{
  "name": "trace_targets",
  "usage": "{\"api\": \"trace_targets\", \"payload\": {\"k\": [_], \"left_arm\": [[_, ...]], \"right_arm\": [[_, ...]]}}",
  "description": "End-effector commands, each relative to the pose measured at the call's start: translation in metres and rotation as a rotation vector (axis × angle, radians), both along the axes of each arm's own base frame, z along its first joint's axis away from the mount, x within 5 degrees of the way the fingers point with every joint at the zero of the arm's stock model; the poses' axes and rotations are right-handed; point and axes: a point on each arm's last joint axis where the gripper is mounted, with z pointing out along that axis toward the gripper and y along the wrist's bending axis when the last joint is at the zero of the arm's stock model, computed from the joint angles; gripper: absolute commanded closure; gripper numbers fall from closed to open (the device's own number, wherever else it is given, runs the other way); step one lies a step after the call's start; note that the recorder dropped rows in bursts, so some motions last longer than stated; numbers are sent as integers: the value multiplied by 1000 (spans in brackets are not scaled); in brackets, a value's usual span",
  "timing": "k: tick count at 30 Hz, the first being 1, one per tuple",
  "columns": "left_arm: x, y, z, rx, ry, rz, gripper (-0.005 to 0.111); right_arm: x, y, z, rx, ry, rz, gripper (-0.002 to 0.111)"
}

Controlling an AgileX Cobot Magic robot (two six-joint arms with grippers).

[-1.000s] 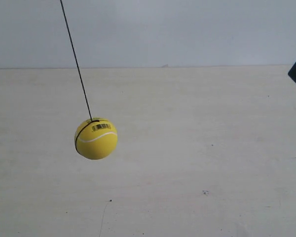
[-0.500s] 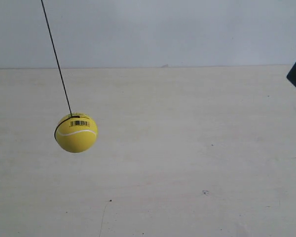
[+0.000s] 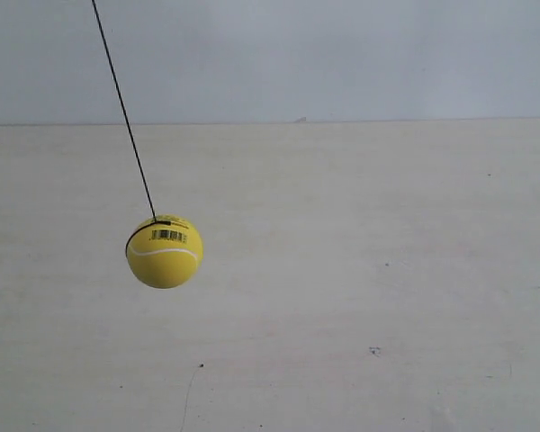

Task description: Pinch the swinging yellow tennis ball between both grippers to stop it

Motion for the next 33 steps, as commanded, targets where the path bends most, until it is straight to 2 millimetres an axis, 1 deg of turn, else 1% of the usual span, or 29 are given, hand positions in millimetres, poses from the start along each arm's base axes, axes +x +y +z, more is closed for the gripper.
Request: {"api": "trace_targets", "payload": {"k": [1, 5, 11, 16, 30, 33], "left_arm": [[0, 0, -1, -4, -1, 2, 102], [0, 0, -1, -4, -1, 2, 102], [0, 0, -1, -4, -1, 2, 102], [0, 0, -1, -4, -1, 2, 102], [0, 0, -1, -4, -1, 2, 102], [0, 0, -1, -4, -1, 2, 102]], "right_arm": [[-3, -7, -8, -64, 33, -160, 108], [4, -9, -23, -99, 208, -227, 108], [8, -11, -51, -213, 509, -289, 108], [5, -16, -70, -159, 741, -312, 108], [5, -15, -71, -144, 747, -302, 108], [5, -15, -71, -112, 751, -287, 108]]}}
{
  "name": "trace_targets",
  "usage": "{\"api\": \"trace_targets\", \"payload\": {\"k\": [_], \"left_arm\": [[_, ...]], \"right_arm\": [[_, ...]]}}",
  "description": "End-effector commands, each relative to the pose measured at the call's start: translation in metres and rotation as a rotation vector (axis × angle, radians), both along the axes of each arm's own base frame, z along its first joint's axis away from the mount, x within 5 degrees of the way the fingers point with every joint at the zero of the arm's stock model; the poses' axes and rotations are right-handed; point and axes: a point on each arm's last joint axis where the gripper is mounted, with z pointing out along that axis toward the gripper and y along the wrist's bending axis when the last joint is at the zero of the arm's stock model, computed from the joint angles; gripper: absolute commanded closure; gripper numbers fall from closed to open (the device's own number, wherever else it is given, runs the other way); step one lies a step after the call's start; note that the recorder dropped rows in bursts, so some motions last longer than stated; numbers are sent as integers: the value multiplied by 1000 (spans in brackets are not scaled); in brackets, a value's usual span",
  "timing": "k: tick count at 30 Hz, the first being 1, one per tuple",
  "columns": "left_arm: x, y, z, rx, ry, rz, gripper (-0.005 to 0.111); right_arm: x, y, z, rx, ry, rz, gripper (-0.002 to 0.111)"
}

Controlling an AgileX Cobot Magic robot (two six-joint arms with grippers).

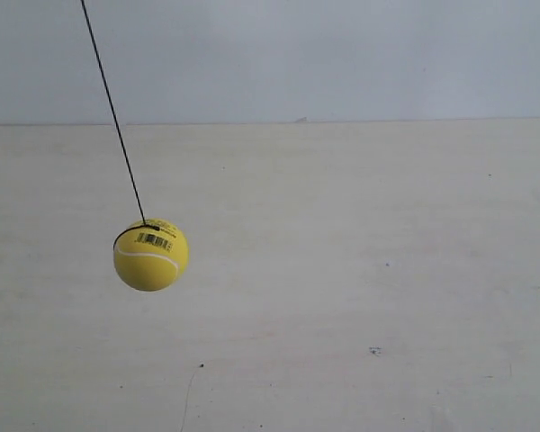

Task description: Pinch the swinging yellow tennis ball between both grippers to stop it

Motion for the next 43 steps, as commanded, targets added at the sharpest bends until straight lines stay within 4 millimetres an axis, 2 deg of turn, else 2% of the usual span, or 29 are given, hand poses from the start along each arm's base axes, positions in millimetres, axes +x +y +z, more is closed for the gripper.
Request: {"api": "trace_targets", "payload": {"k": [1, 43], "left_arm": [[0, 0, -1, -4, -1, 2, 102], [0, 0, -1, -4, -1, 2, 102]], "right_arm": [[0, 0, 1, 56, -9, -8, 108], [0, 0, 1, 65, -9, -10, 108]]}}
